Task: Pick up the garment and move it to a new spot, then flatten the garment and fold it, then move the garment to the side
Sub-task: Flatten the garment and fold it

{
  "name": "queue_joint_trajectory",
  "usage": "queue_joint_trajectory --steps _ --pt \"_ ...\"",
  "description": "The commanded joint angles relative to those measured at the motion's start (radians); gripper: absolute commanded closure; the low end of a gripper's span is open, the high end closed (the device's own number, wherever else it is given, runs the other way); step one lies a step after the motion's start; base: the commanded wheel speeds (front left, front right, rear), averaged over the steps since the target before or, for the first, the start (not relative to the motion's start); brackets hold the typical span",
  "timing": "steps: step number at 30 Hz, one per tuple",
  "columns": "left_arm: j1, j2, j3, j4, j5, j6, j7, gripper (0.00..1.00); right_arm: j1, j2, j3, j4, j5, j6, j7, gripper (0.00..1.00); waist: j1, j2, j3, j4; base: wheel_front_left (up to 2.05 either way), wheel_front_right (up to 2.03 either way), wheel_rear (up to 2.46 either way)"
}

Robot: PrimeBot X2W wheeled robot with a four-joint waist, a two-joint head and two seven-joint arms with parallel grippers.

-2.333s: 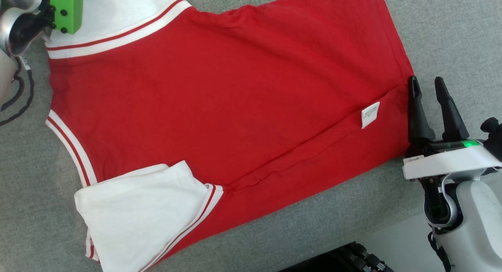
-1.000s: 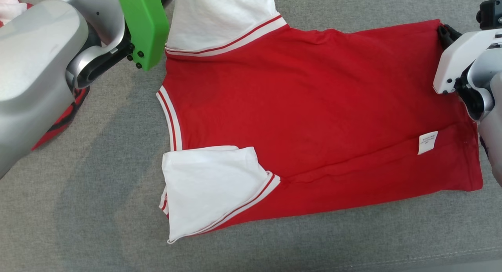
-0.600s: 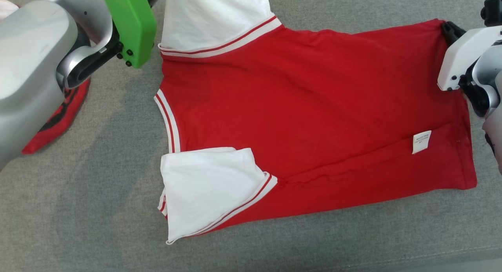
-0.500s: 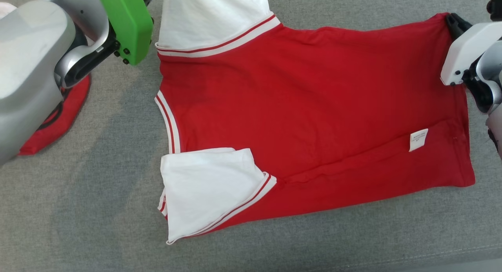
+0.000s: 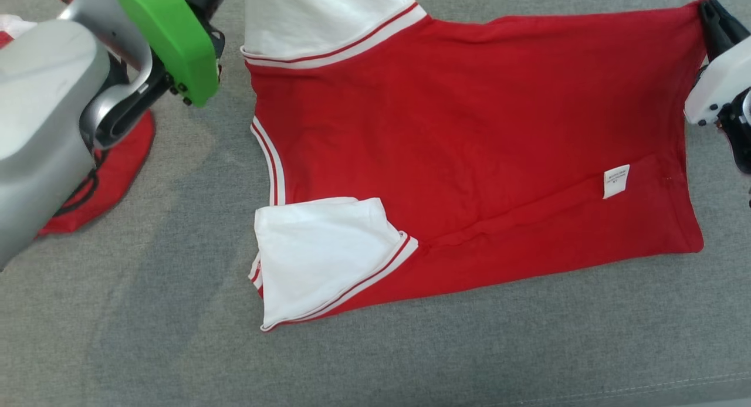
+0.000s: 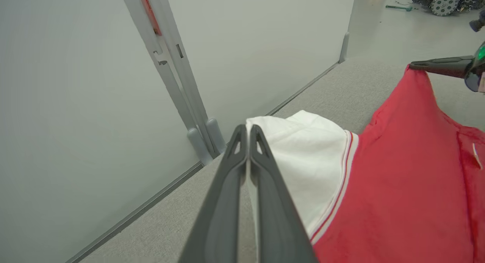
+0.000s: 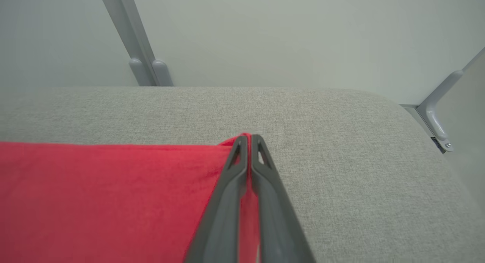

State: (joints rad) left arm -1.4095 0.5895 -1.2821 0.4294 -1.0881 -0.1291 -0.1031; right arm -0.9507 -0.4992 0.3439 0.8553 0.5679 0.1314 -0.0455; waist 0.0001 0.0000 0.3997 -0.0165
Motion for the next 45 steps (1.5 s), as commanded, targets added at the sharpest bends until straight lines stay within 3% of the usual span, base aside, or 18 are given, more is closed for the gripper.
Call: queue_joint_trajectory --steps 1,13,20,23,27,36,37,38,39,40,42,45 --pt "0.031 0.02 0.002 -0.017 -0.021 -0.001 -0.01 1.0 0.03 -0.01 0.001 -0.02 0.016 -0.001 -0.012 1.0 -0.0001 0.0 -0.02 0.013 0.0 0.0 0.0" --pt "0.31 0.159 0.002 -0.244 -0.125 0.013 -0.102 1.0 0.298 -0.059 -0.055 -0.216 0.046 -0.001 -0.01 1.0 -0.0001 0.0 -0.105 0.036 0.0 0.0 0.0" --pt "0.484 0.221 0.002 -0.385 -0.125 0.085 -0.147 1.0 0.462 -0.05 -0.142 -0.317 0.022 -0.001 0.033 1.0 -0.0001 0.0 -0.122 0.046 0.0 0.0 0.0" --pt "0.56 0.219 0.005 -0.416 -0.14 0.103 -0.155 1.0 0.525 -0.036 -0.19 -0.353 0.007 -0.001 0.051 1.0 -0.0001 0.0 -0.122 0.053 0.0 0.0 0.0" --pt "0.638 0.197 0.013 -0.424 -0.171 0.088 -0.162 1.0 0.586 -0.019 -0.247 -0.379 -0.014 -0.001 0.079 1.0 -0.0001 0.0 -0.12 0.063 0.0 0.0 0.0" --pt "0.747 0.117 0.033 -0.303 -0.161 0.06 -0.163 1.0 0.671 0.03 -0.311 -0.403 -0.093 -0.001 0.139 1.0 -0.0001 0.0 -0.133 0.075 0.0 0.0 0.0" --pt "0.766 0.1 0.046 -0.282 -0.159 0.058 -0.163 0.85 0.677 0.038 -0.315 -0.405 -0.098 -0.001 0.138 1.0 -0.0001 0.0 -0.137 0.075 0.0 0.0 0.0" --pt "0.779 0.088 0.057 -0.265 -0.151 0.059 -0.162 0.43 0.681 0.048 -0.321 -0.406 -0.098 -0.001 0.138 1.0 -0.0001 0.0 -0.141 0.074 0.0 0.0 0.0" --pt "0.792 0.071 0.078 -0.245 -0.139 0.064 -0.162 0.0 0.685 0.058 -0.329 -0.406 -0.103 -0.001 0.132 0.62 -0.0001 0.0 -0.147 0.074 0.0 0.0 0.0" --pt "0.804 0.057 0.094 -0.232 -0.125 0.066 -0.162 0.0 0.688 0.064 -0.334 -0.41 -0.111 -0.001 0.121 0.0 -0.0001 0.0 -0.152 0.073 0.0 0.0 0.0" --pt "0.838 0.027 0.145 -0.211 -0.082 0.076 -0.162 0.0 0.701 0.086 -0.349 -0.415 -0.117 -0.001 0.099 0.0 -0.0001 0.0 -0.169 0.071 0.0 0.0 0.0" --pt "0.909 -0.015 0.258 -0.203 0.037 0.132 -0.162 0.0 0.725 0.111 -0.357 -0.437 -0.116 -0.001 0.039 0.0 -0.0001 0.0 -0.201 0.065 0.0 0.0 0.0"
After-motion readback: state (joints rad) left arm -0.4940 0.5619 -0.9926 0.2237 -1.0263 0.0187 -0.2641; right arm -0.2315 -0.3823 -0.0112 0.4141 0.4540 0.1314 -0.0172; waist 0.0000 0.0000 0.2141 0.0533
